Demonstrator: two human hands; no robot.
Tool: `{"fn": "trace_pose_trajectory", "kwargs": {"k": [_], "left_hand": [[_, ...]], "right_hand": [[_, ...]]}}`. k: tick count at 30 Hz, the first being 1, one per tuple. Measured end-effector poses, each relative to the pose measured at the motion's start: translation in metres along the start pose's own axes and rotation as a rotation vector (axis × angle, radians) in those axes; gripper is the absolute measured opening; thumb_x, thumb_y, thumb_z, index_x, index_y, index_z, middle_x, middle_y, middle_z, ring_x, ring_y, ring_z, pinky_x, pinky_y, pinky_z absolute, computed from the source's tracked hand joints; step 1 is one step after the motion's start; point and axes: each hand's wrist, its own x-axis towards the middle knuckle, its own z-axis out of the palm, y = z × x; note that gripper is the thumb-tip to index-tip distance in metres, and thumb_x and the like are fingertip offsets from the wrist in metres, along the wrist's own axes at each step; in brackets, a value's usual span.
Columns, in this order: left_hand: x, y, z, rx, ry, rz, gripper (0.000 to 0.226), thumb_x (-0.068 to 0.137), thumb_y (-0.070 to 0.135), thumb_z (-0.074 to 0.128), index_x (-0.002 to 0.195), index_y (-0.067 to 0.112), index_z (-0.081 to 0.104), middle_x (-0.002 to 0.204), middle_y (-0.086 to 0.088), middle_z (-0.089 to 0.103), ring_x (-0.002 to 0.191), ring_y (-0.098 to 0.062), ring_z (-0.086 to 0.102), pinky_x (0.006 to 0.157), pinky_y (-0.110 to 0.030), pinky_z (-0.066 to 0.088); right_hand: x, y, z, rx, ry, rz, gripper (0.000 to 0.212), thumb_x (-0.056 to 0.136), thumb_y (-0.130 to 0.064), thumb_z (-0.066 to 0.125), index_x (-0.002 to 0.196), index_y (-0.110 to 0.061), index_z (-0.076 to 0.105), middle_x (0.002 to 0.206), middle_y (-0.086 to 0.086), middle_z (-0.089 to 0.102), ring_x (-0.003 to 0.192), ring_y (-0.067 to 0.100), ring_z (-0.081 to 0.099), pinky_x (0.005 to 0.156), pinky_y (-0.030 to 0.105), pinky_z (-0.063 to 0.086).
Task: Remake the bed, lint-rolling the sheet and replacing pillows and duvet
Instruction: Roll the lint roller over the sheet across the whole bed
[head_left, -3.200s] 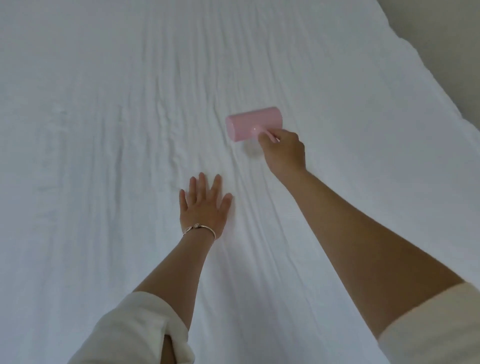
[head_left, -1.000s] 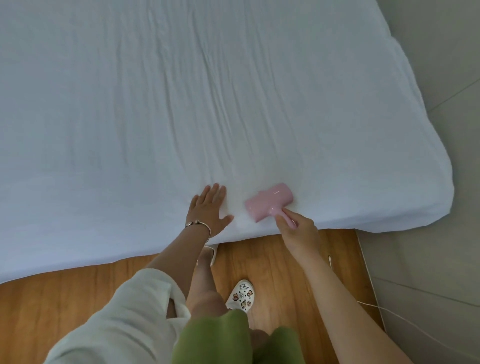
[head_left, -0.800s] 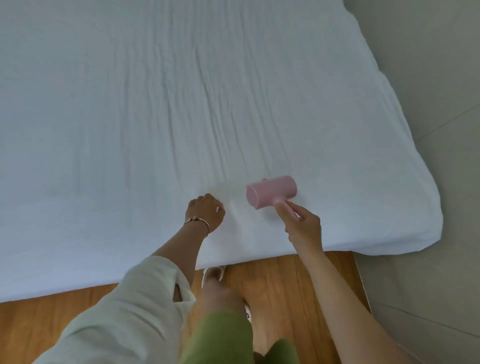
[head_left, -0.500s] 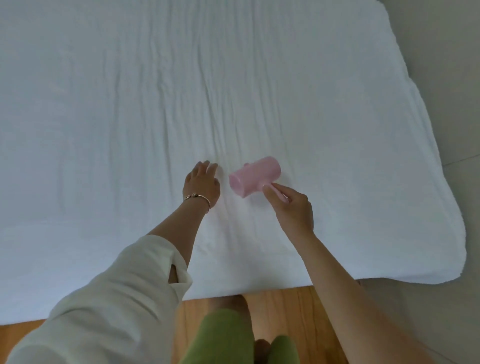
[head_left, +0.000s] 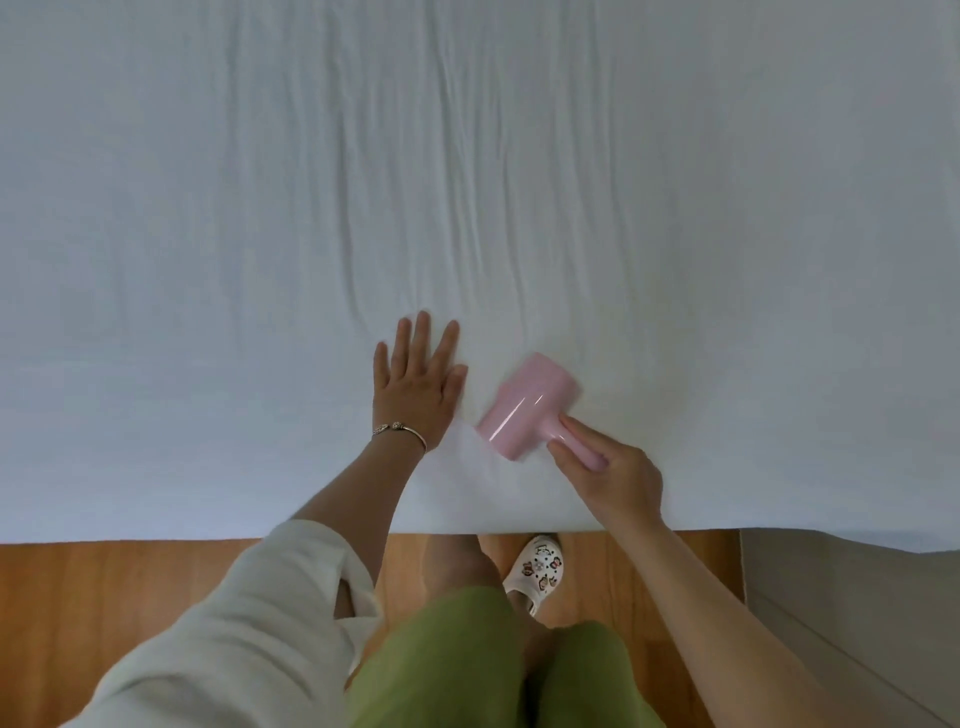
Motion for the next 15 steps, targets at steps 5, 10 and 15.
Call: {"fn": "trace_pose_trajectory", "kwargs": {"k": [5, 10, 15], "left_hand": [[-0.035, 0.018, 0.016, 0.0, -0.027, -0.043, 0.055, 0.1, 0.052, 0.009, 0.148, 0.043, -0.016, 0.158, 0.003, -0.024, 0.145, -0.019, -0.023, 0.116, -0.043, -0.015], [-0.049, 0.018, 0.015, -0.045, -0.016, 0.035, 0.053, 0.104, 0.039, 0.022, 0.152, 0.039, 0.0, 0.162, 0.0, -0.008, 0.149, -0.02, -0.009, 0.119, -0.043, -0.003], [-0.078, 0.005, 0.026, -0.103, -0.039, 0.125, 0.058, 0.103, 0.033, 0.035, 0.153, 0.035, 0.006, 0.162, 0.002, -0.007, 0.149, -0.02, -0.007, 0.119, -0.04, 0.0]], "right_hand": [[-0.025, 0.062, -0.042, -0.13, 0.004, -0.02, 0.035, 0.085, -0.053, 0.064, 0.119, -0.056, 0.053, 0.104, -0.012, 0.074, 0.093, 0.012, 0.067, 0.08, 0.031, 0.053], [-0.051, 0.097, -0.077, -0.196, 0.032, 0.007, 0.033, 0.084, -0.054, 0.065, 0.117, -0.047, 0.064, 0.095, -0.012, 0.072, 0.082, 0.008, 0.059, 0.071, 0.022, 0.043], [-0.069, 0.078, -0.096, -0.225, 0.053, -0.079, 0.025, 0.086, -0.046, 0.069, 0.11, -0.04, 0.072, 0.086, -0.009, 0.073, 0.078, 0.014, 0.062, 0.074, 0.033, 0.052]]}}
